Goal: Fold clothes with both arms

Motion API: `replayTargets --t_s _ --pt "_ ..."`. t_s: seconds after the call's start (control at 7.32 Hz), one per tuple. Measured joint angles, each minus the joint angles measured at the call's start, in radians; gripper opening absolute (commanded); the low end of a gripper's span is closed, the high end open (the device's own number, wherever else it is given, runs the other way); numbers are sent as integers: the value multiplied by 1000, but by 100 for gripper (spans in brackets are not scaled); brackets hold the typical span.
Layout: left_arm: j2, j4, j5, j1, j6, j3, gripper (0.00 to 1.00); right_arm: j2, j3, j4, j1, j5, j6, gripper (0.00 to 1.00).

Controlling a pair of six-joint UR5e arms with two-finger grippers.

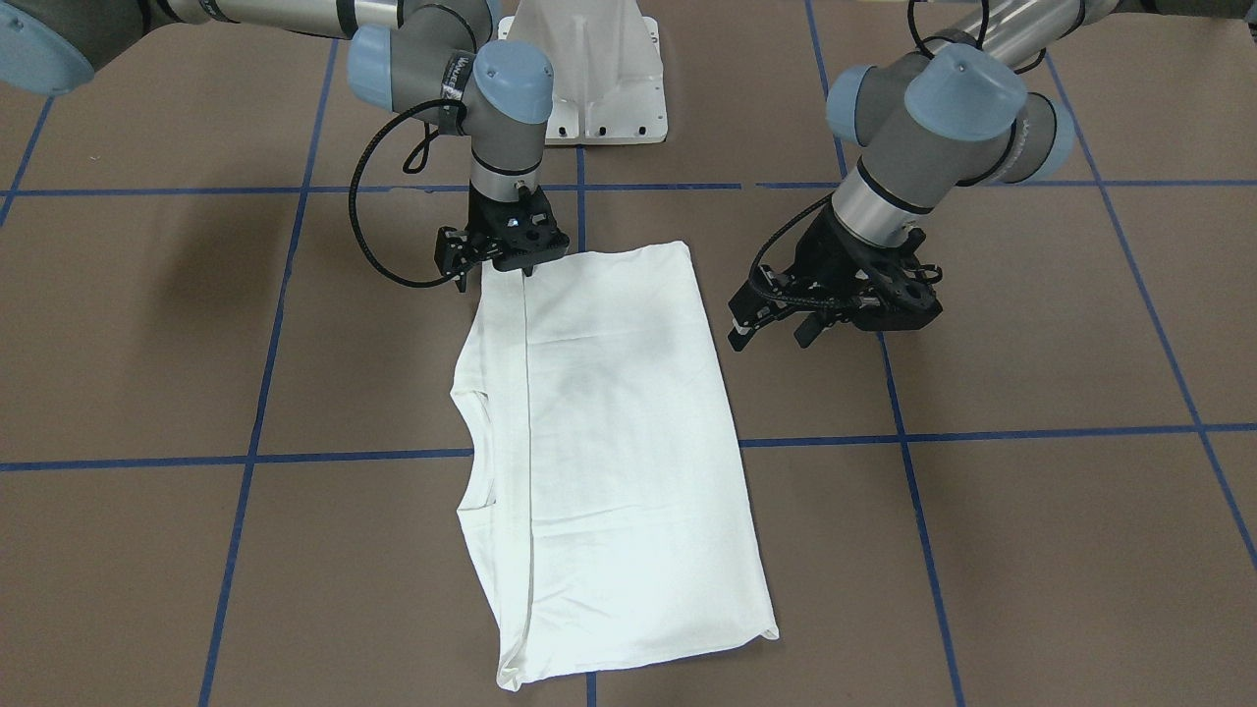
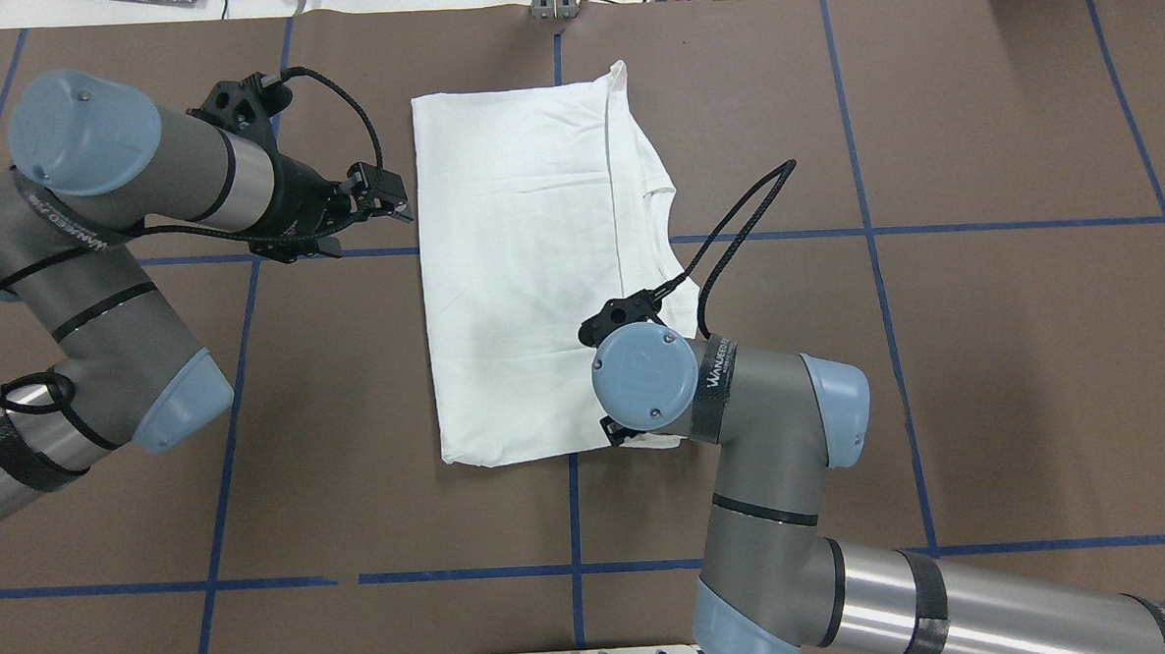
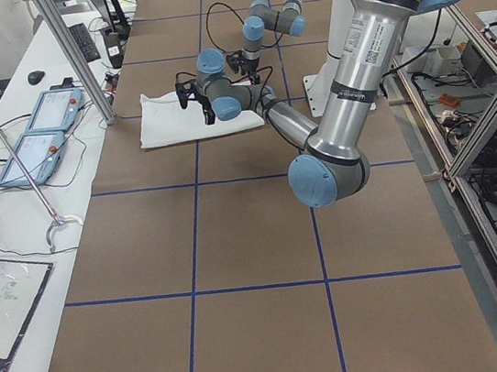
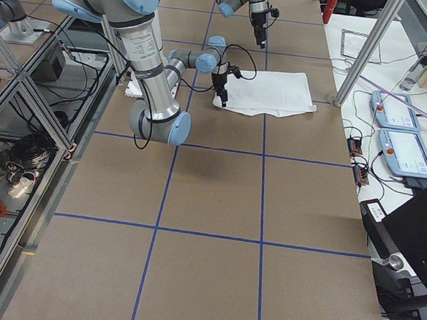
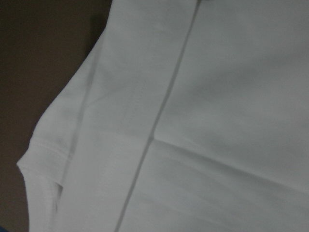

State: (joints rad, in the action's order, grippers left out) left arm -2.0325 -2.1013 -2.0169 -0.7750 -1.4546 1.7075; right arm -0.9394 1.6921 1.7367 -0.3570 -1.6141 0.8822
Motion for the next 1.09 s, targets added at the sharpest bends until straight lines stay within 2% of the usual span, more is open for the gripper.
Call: replayTargets --t_s 0.41,0.96,1.09 --pt "-4 -6 2 13 -1 -2 100 -38 30 0 -43 -26 -10 100" --pt "-17 -5 4 30 -22 -3 100 -296 292 1 -90 -49 -36 100" --pt "-21 -3 4 30 -26 -3 100 -304 319 1 -110 -63 -37 100"
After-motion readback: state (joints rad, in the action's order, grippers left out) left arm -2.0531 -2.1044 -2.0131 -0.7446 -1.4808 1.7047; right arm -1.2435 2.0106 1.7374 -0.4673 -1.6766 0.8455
